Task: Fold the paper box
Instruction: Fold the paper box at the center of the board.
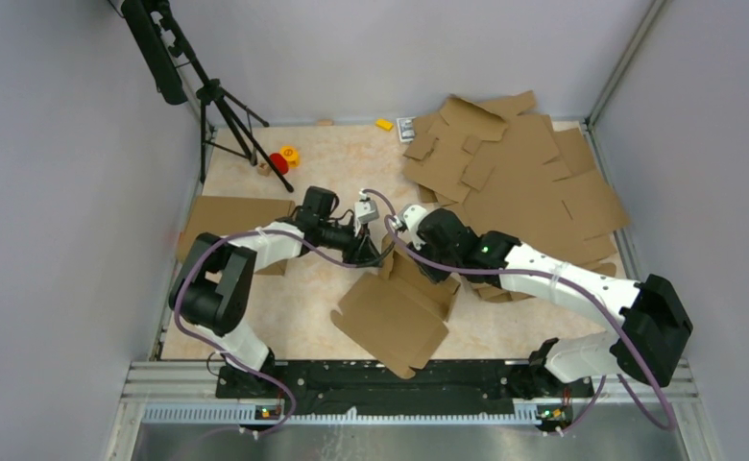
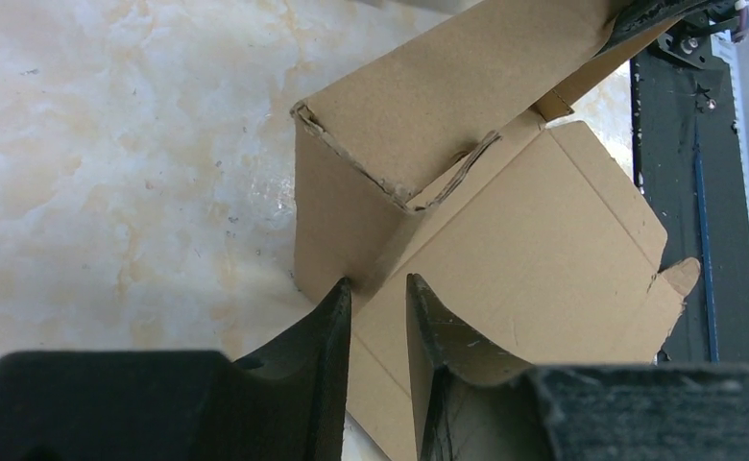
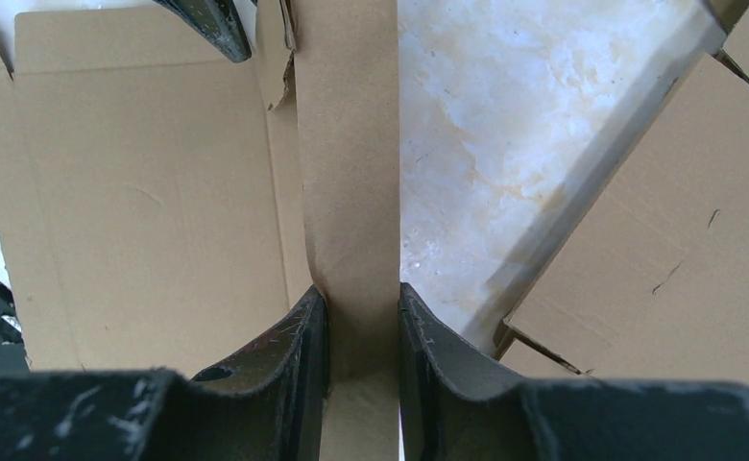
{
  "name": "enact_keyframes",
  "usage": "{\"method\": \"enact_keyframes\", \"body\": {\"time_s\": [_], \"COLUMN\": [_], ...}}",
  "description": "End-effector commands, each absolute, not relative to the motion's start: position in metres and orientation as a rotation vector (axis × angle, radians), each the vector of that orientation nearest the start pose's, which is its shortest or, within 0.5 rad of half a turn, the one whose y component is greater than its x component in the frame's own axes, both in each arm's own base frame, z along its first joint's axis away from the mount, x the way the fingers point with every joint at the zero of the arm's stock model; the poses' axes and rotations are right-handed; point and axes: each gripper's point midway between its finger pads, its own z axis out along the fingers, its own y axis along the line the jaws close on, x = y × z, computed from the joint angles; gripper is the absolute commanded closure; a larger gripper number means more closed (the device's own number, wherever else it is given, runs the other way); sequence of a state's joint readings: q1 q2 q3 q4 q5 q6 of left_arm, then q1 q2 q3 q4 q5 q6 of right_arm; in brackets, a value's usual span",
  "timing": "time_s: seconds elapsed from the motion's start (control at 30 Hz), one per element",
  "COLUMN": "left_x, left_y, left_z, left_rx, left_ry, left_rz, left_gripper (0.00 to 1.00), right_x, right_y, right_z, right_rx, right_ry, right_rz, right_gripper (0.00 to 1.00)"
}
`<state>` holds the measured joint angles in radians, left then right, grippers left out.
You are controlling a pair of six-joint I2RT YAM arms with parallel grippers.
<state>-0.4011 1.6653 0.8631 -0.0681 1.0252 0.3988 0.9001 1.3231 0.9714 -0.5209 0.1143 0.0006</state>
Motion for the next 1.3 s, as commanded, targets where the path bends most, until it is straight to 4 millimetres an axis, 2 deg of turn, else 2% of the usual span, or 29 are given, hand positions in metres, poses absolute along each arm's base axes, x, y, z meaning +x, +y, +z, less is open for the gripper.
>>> {"method": "enact_keyframes", "body": {"time_s": [0.0,0.1,0.5,0.73,0.87,0.97,1.1,1.2,1.27], "left_x": [0.254,0.259,0.280,0.285,0.282,0.276,0.284,0.289,0.292], "left_y": [-0.277,-0.276,-0.269,-0.263,-0.262,-0.264,-0.261,-0.260,-0.259], "left_z": [0.093,0.101,0.097,0.100,0.104,0.107,0.103,0.103,0.102], "left_rx": [1.243,1.192,1.057,1.020,1.029,1.065,1.029,1.002,0.989], "left_ry": [1.774,1.739,1.791,1.805,1.784,1.765,1.797,1.808,1.812], "left_rz": [-1.232,-1.172,-0.995,-0.937,-0.933,-0.964,-0.921,-0.902,-0.884], "left_gripper": [0.70,0.66,0.60,0.64,0.66,0.73,0.78,0.65,0.64], "right_x": [0.245,0.245,0.244,0.244,0.244,0.244,0.243,0.243,0.243], "right_y": [0.273,0.275,0.279,0.278,0.278,0.276,0.276,0.275,0.276], "right_z": [0.160,0.162,0.163,0.162,0.163,0.162,0.164,0.163,0.163], "right_rx": [-0.937,-0.939,-0.945,-0.945,-0.941,-0.943,-0.939,-0.940,-0.941], "right_ry": [2.110,2.105,2.097,2.098,2.099,2.102,2.098,2.099,2.098], "right_rz": [0.343,0.351,0.376,0.373,0.370,0.366,0.367,0.366,0.370], "right_gripper": [0.91,0.91,0.91,0.91,0.91,0.91,0.91,0.91,0.91]}}
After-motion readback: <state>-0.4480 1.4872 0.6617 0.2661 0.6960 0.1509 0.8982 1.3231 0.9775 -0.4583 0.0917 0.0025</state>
